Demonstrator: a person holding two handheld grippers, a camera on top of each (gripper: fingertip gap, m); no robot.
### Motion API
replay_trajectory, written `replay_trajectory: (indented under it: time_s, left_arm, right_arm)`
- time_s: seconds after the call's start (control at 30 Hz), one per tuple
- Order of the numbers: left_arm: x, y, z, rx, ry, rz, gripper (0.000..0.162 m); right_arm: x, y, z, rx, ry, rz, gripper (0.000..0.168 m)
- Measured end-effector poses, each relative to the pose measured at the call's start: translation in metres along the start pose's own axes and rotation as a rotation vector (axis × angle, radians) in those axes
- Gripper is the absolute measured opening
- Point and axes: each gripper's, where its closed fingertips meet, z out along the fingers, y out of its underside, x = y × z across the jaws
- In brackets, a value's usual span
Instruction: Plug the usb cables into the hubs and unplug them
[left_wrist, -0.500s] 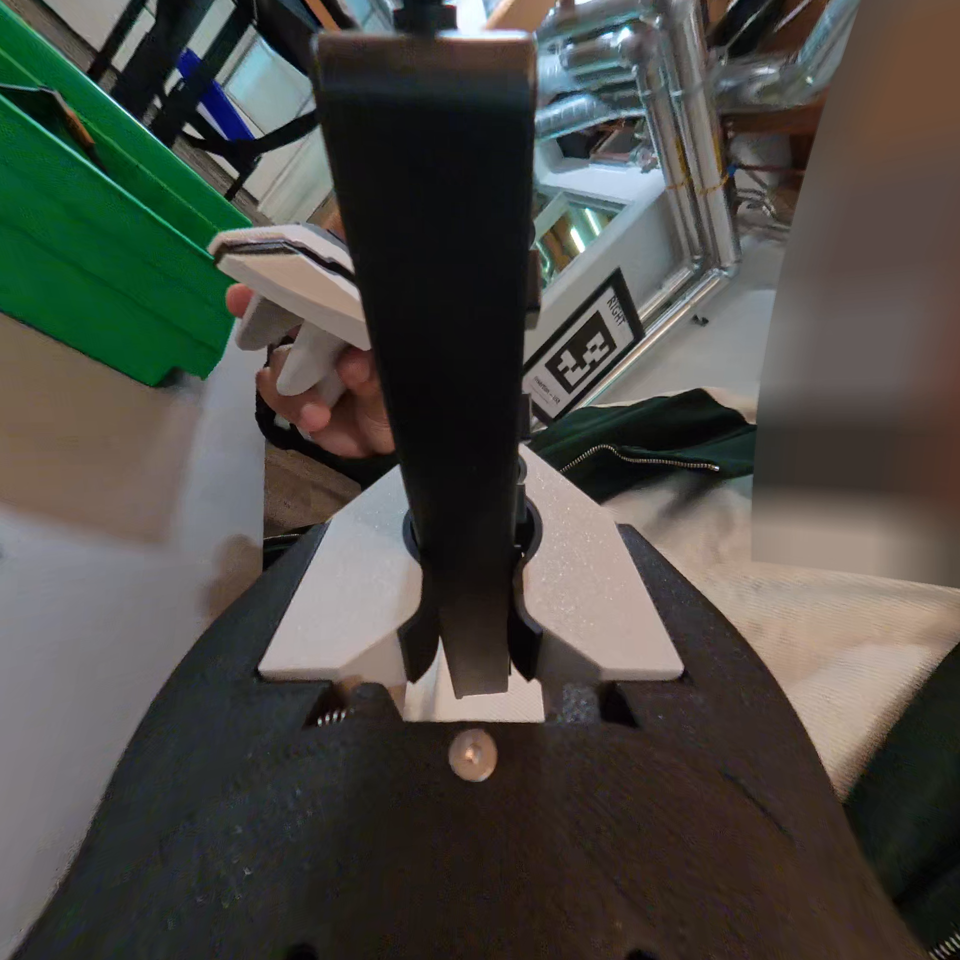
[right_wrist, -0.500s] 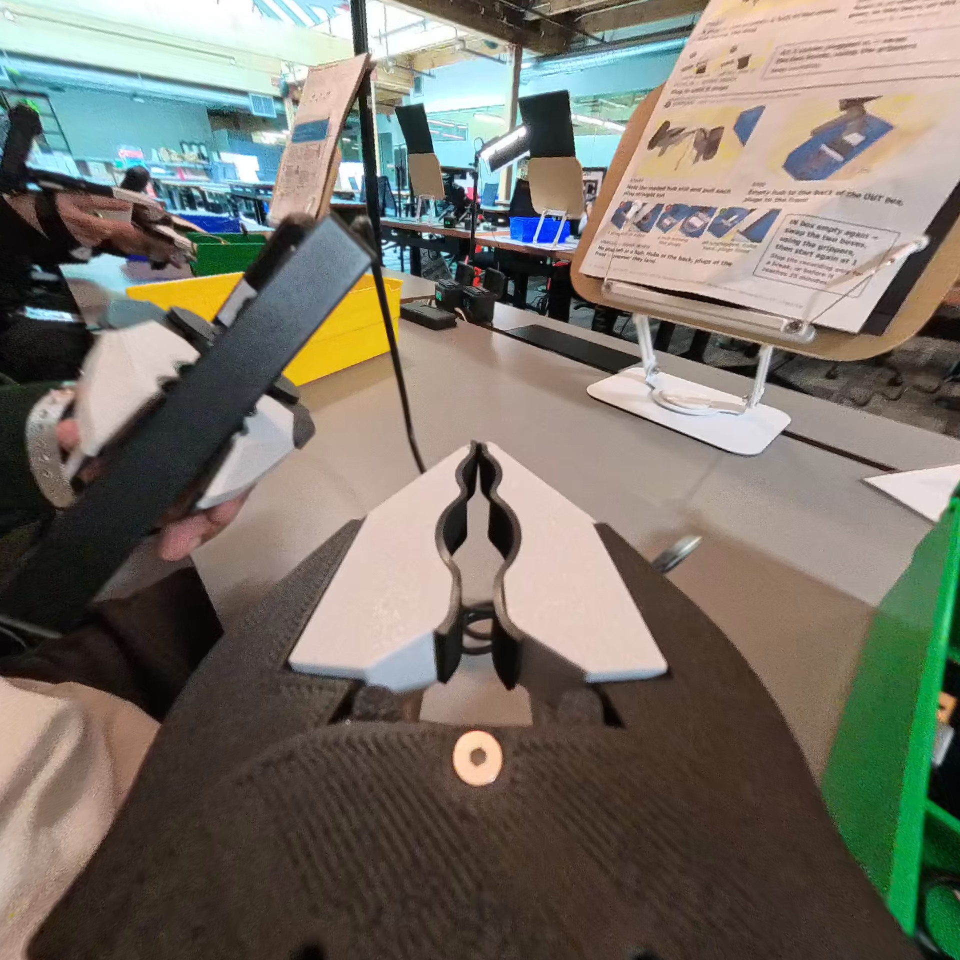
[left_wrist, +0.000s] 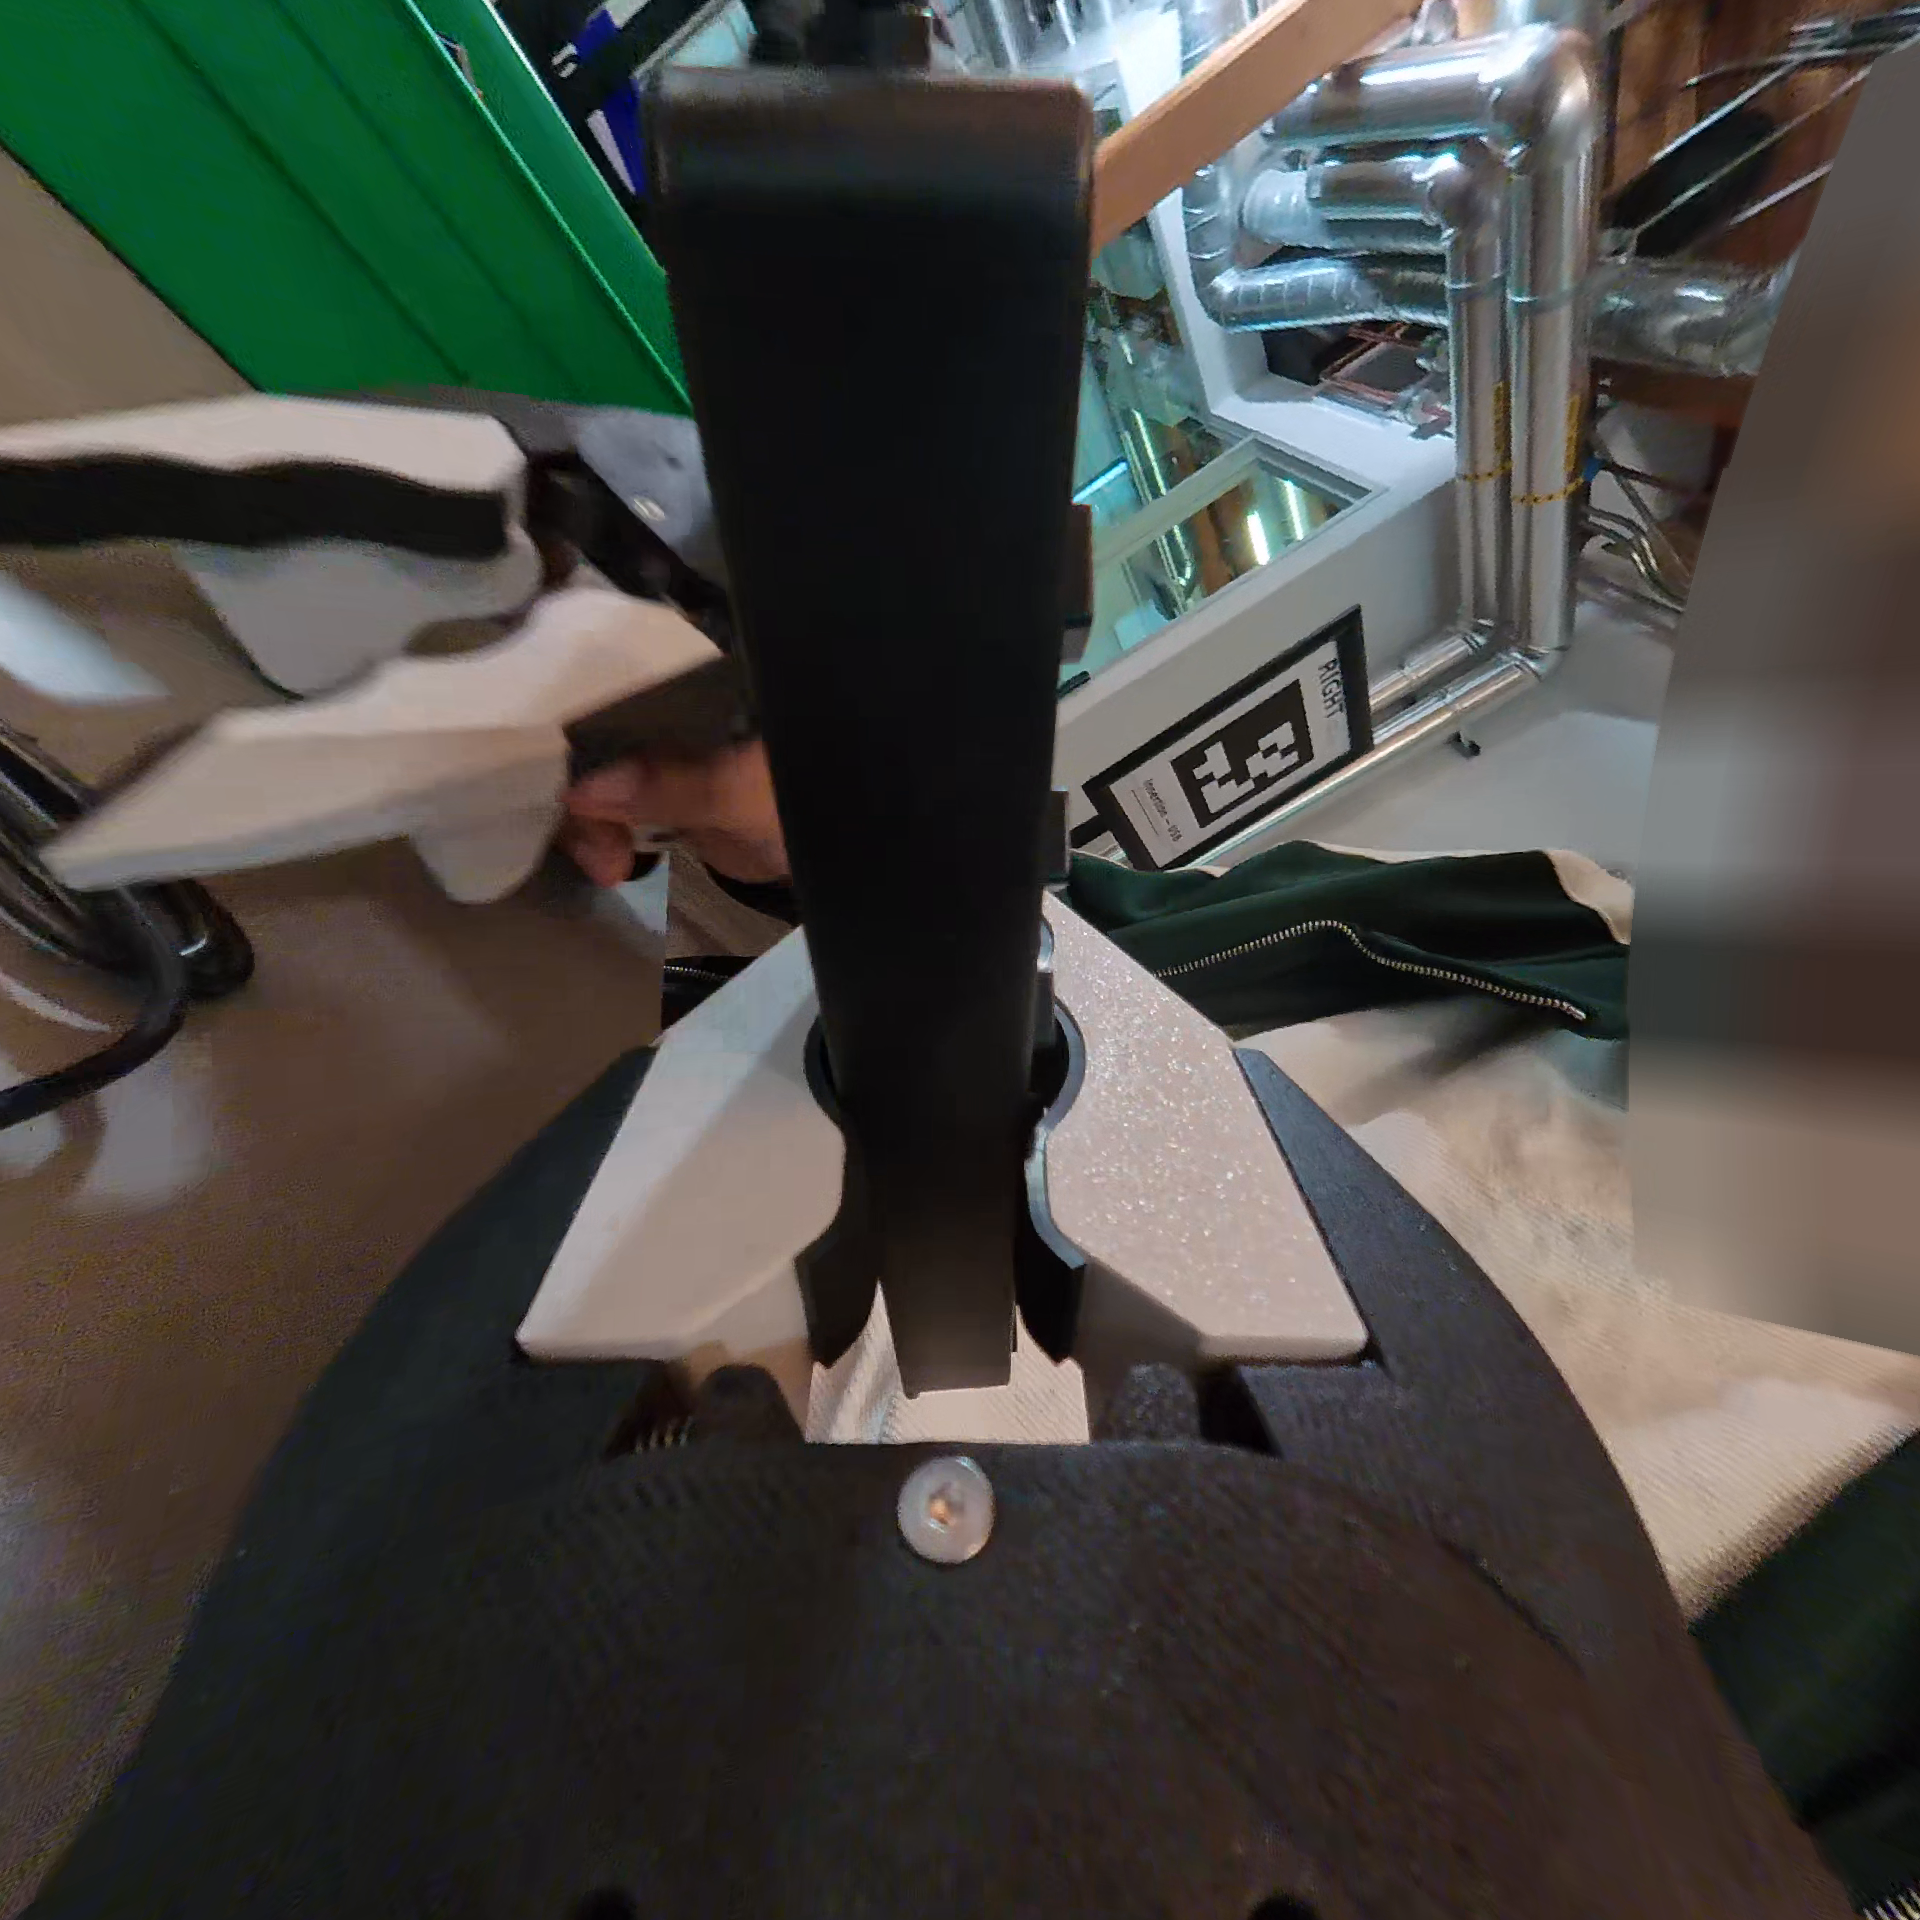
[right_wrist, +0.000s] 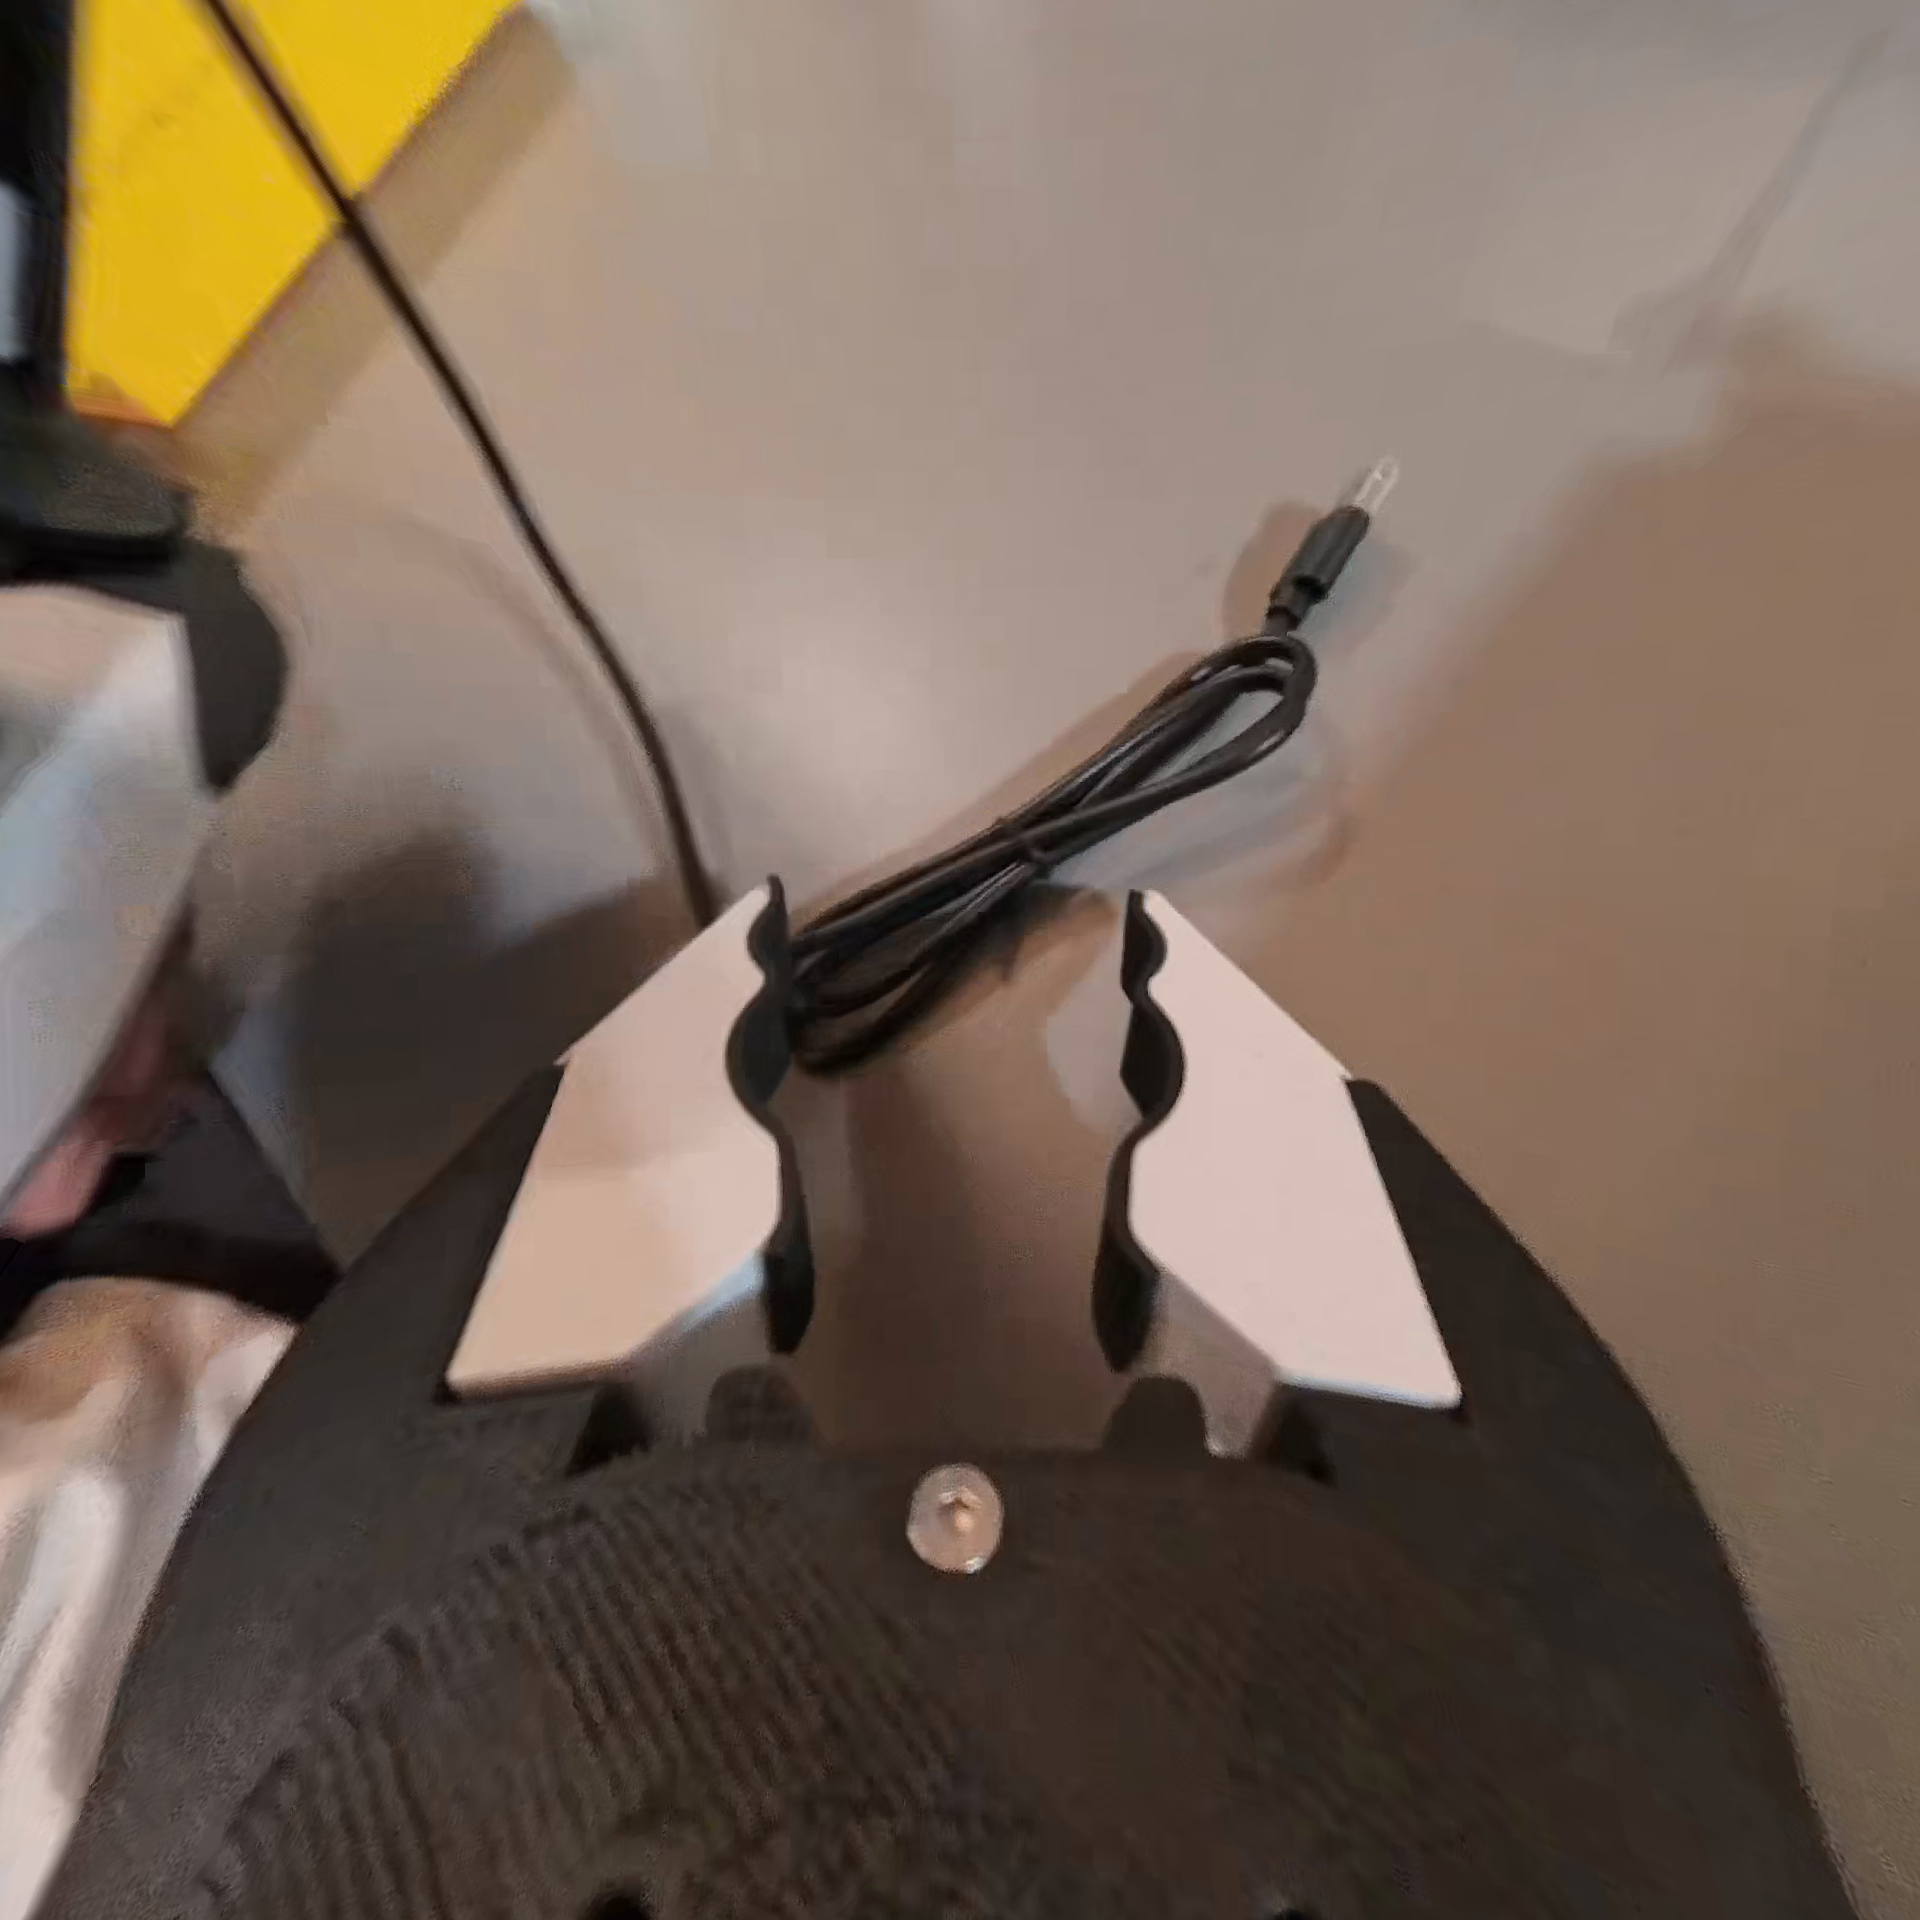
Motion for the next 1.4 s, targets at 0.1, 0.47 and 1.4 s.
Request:
replay_trajectory:
  time_s: [0.1, 0.47, 1.4]
  left_arm:
    - [-0.002, 0.002, 0.000, -0.005, -0.004, 0.004, 0.020]
    - [-0.049, -0.032, -0.043, 0.187, -0.333, 0.128, 0.020]
    - [-0.045, -0.007, -0.020, 0.050, -0.271, 0.204, 0.037]
  right_arm:
    - [0.009, -0.014, 0.019, -0.022, -0.036, 0.054, 0.070]
    - [-0.019, -0.065, -0.013, 0.256, -0.280, -0.059, 0.011]
    - [-0.102, -0.069, -0.041, 0.325, -0.707, -0.028, 0.025]
